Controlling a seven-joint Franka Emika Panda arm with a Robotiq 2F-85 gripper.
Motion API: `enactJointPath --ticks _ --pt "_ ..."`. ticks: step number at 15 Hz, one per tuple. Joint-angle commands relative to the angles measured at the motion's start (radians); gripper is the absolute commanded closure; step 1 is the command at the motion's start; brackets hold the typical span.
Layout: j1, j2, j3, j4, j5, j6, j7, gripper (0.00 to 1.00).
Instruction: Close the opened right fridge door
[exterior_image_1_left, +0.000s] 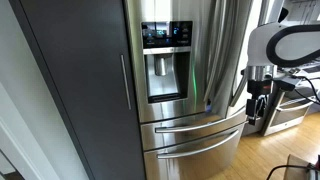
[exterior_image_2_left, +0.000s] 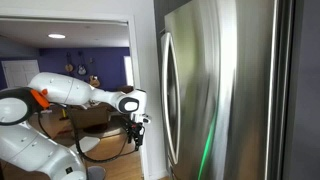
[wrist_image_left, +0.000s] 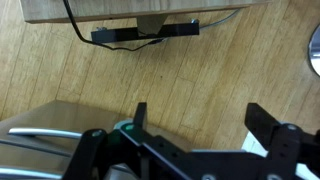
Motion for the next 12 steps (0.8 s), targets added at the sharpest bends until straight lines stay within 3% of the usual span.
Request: enactJointPath --ticks 1,8,12 --pt "-0.006 0.001 0.005 0.001 0.002 -0.002 -0.003 0.0" --pt "-0.006 0.001 0.005 0.001 0.002 -0.002 -0.003 0.0" --pt "-0.064 -0.122 0.024 -0.015 -0.152 -0.021 0.026 0.0"
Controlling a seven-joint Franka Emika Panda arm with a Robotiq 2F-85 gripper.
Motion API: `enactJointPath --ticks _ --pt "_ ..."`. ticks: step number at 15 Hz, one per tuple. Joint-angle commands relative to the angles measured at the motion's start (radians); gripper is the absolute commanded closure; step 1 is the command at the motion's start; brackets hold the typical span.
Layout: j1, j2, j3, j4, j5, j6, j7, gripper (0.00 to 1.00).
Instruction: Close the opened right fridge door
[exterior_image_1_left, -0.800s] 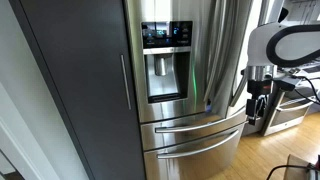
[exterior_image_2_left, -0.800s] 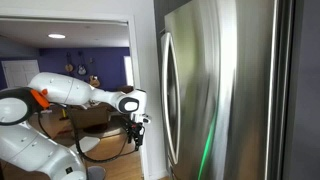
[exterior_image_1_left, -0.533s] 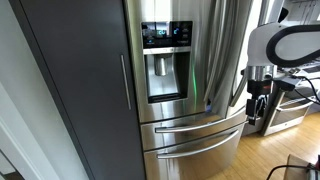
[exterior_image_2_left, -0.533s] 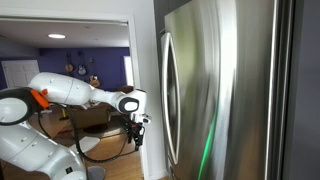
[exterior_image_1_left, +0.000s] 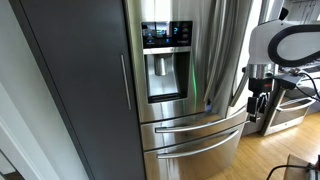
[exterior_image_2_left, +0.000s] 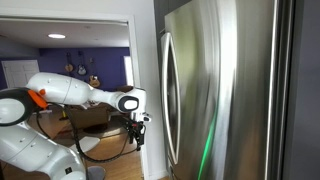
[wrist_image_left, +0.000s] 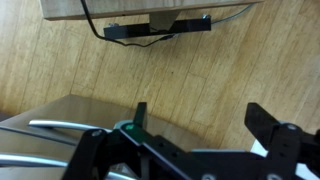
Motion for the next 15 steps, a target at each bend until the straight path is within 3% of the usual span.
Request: enactJointPath --ticks 1,4,7,9,10,15 --pt "-0.055 -0.134 0.019 -0.02 -0.136 -0.026 0.017 0.0" --pt "-0.096 -0.265 0.022 -0.024 -0.248 -0.025 0.028 0.0" --pt "-0.121 -0.37 0.002 -0.013 -0.383 -0.005 -0.039 0.0" --pt "-0.127 -0.423 -0.03 -0.019 -0.459 0.065 -0.068 0.0" --pt "-0.108 -0.357 -0.011 0.011 -0.404 0.011 -0.031 0.0" --pt "-0.115 -0.418 -0.028 0.003 -0.444 0.036 -0.053 0.0"
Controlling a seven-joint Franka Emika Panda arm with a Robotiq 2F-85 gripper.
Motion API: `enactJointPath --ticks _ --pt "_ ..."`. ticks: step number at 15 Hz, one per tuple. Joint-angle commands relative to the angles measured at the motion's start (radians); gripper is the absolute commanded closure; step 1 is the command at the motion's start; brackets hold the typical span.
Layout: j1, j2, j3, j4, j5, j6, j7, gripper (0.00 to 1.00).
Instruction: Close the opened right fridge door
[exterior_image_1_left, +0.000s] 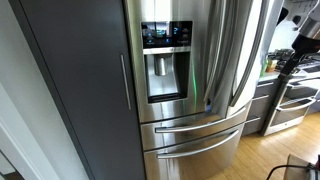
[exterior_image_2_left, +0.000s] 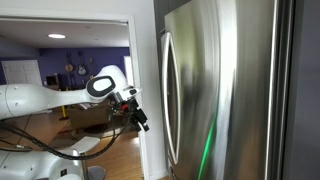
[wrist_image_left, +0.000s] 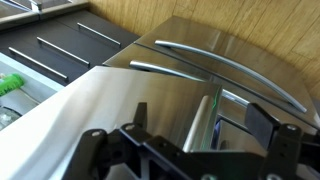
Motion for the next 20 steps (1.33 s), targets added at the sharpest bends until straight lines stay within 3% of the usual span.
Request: enactJointPath --ticks 1,7,14,16,17,20 --pt "0.01 0.002 -0.005 0.003 -0.006 -0.005 0.005 0.0" --pt "0.03 -0.029 -0.103 0.002 -0.112 0.248 -0.167 0.0" --pt "0.089 -0.034 -0.302 0.029 -0.035 0.543 -0.429 0.0" --pt "0.052 -0.009 -0.317 0.04 -0.009 0.619 -0.384 0.0" --pt "0.033 -0.012 -0.281 0.032 -0.017 0.583 -0.392 0.0" --pt "0.032 -0.011 -0.301 0.034 -0.002 0.612 -0.394 0.0"
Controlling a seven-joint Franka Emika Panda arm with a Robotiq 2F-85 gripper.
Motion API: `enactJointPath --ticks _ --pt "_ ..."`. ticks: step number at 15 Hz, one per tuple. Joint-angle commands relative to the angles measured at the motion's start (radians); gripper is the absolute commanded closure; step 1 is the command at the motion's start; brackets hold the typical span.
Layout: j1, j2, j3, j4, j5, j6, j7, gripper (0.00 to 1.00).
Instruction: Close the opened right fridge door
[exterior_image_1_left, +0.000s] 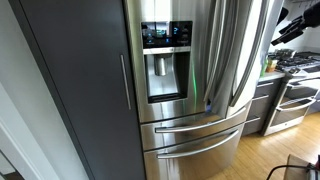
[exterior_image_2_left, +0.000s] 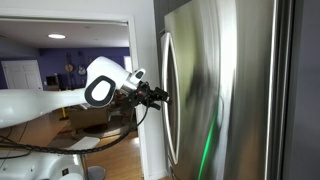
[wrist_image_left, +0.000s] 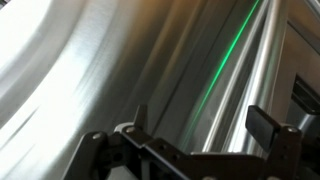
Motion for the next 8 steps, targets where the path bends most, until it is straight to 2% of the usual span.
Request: enactJointPath --ticks 1,6,8 --pt "-0.02 0.007 0.013 0.0 0.029 0.006 -0.019 0.0" --pt "-0.026 0.039 0.032 0.021 0.114 -0.036 0.053 0.0" --pt "-0.019 0.042 0.044 0.022 0.151 -0.032 0.07 0.1"
